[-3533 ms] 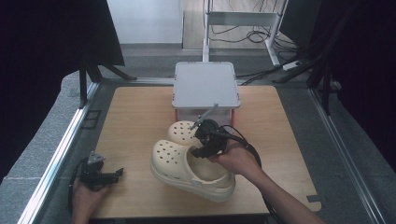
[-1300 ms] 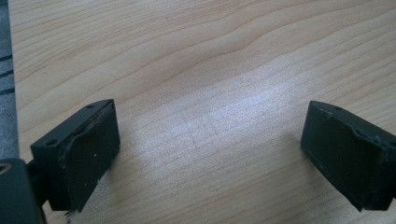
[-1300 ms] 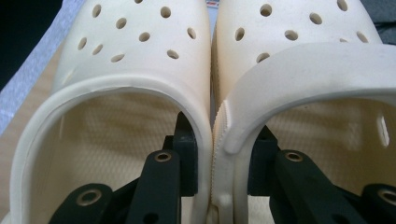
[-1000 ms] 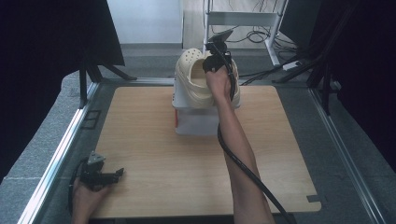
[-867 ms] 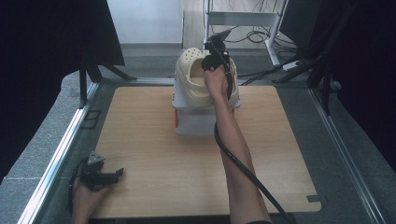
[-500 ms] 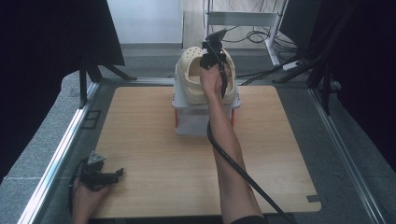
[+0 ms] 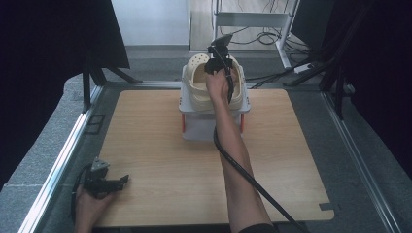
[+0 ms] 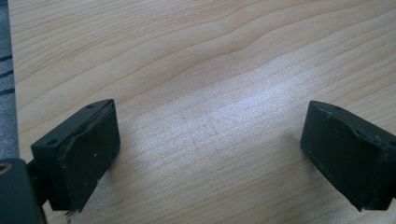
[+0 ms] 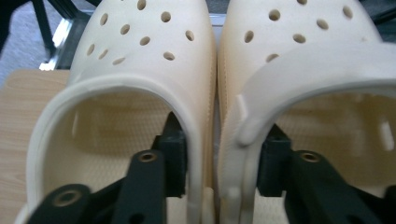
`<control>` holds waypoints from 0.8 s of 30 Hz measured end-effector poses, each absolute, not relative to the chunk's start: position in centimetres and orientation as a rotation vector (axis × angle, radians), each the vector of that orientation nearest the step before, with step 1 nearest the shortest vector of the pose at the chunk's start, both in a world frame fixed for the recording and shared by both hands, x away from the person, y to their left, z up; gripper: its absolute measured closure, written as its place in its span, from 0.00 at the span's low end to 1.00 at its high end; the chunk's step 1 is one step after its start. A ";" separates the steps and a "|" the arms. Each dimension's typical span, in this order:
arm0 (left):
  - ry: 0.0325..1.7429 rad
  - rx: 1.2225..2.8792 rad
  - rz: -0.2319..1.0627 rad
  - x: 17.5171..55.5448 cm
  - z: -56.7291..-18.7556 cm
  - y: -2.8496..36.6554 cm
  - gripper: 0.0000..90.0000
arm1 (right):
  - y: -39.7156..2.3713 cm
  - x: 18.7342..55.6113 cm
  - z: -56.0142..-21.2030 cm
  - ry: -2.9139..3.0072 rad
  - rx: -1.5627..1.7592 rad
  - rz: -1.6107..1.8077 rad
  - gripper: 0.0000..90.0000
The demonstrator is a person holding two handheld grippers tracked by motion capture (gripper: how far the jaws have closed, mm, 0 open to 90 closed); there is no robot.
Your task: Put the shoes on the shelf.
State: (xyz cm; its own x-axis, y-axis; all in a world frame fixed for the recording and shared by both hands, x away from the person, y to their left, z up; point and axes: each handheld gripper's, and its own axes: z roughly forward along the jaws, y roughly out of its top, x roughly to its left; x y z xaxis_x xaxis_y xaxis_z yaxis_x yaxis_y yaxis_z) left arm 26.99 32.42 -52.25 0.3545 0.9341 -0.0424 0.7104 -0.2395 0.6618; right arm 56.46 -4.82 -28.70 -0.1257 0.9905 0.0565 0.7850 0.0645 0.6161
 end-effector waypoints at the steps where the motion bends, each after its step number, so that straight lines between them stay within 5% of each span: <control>1: 1.424 2.029 0.490 27.0 -52.2 32.4 0.05 | -4.8 56.4 -28.6 1.970 1.754 0.722 0.64; 12: 1.424 2.029 0.491 27.0 -52.2 32.4 0.05 | -5.2 55.3 -28.2 2.125 1.533 0.766 0.35; 24: 1.424 2.029 0.491 27.0 -52.2 32.4 0.05 | -5.5 54.0 -27.5 2.239 1.369 0.764 0.18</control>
State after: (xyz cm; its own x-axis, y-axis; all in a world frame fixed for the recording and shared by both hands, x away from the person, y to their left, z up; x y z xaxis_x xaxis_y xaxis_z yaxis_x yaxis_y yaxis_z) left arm 26.99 32.41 -52.25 0.3545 0.9341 -0.0416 0.7100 -0.2400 0.6620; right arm 53.99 -5.54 -27.51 -0.4365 0.8979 -0.0565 0.6759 0.3687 0.6382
